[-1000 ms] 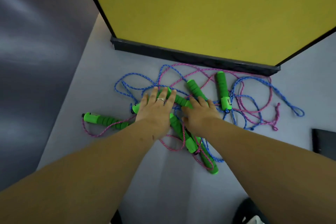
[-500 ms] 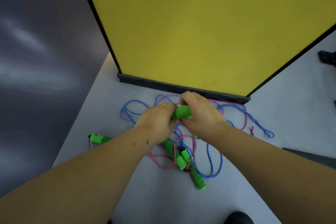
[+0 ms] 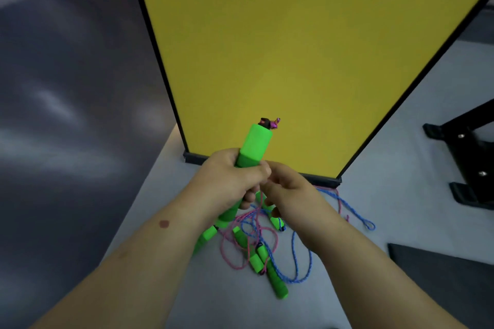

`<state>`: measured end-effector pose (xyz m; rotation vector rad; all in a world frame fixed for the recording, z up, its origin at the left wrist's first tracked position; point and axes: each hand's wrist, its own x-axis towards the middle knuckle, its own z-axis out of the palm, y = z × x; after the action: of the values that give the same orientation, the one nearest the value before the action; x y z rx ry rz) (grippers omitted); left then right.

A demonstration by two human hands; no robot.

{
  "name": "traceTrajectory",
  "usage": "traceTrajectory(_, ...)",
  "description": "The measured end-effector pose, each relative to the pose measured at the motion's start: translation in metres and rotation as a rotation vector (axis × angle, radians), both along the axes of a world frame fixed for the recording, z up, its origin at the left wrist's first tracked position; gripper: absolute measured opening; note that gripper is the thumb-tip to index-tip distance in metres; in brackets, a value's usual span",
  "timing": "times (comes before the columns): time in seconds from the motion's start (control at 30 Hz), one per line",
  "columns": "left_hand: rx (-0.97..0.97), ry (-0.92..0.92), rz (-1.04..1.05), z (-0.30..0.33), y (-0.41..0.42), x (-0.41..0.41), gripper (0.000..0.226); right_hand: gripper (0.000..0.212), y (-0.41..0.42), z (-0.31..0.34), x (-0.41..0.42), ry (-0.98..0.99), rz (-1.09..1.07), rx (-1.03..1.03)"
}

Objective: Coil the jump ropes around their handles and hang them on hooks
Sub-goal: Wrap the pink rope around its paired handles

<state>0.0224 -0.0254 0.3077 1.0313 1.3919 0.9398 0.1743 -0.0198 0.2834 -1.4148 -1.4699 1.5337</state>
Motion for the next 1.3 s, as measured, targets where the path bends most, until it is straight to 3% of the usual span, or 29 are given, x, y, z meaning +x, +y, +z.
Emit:
traceTrajectory(0.2,0.107,-0.043,0.009,0.016,-0.005,0.008,0.017,0.017,0.001,0.012,0.008,-0.016,-0.053,0.157)
traceTrajectory(0.43,0.193,-0.018,0.169,0.008,0.009,0.003,0.009,0.017,0.014,0.024,0.016,-0.144,-0.028,0.183)
traceTrajectory(0.53,0.105,-0.156,0.148,0.001,0.011,0.008,0.009,0.018,0.013,0.028,0.019,-0.058,-0.076,0.164)
traceTrajectory(0.7,0.07,-0.177,0.13,-0.002,0.011,0.012,0.014,0.01,0.005,0.024,0.022,0.104,-0.094,0.041)
traceTrajectory(0.8,0.038,-0.411,0.219,0.017,0.012,0.012,0.008,0.011,0.0,0.025,0.03,0.032,0.139,-0.051)
traceTrajectory(0.87,0.085,-0.473,0.337,0.025,0.014,0.005,0.006,0.019,-0.001,0.026,0.032,-0.023,0.233,-0.045)
traceTrajectory(0.93,0.116,-0.475,0.398,0.026,0.015,0.001,0.005,0.021,0.001,0.031,0.032,-0.038,0.135,0.043)
traceTrajectory(1.0,0.08,-0.451,0.329,0.026,0.008,0.008,0.013,0.019,0.004,0.04,0.033,-0.021,0.038,0.129)
traceTrajectory(1.1,0.113,-0.246,0.163,0.02,-0.004,0.026,0.012,0.019,0.003,0.051,0.03,-0.042,0.049,0.259)
traceTrajectory(1.17,0.191,-0.163,0.231,0.021,-0.004,0.03,0.012,0.014,0.002,0.051,0.029,-0.044,0.092,0.257)
traceTrajectory(1.3,0.255,-0.269,0.479,0.033,0.01,0.007,0.014,0.016,0.001,0.039,0.034,-0.183,0.239,0.101)
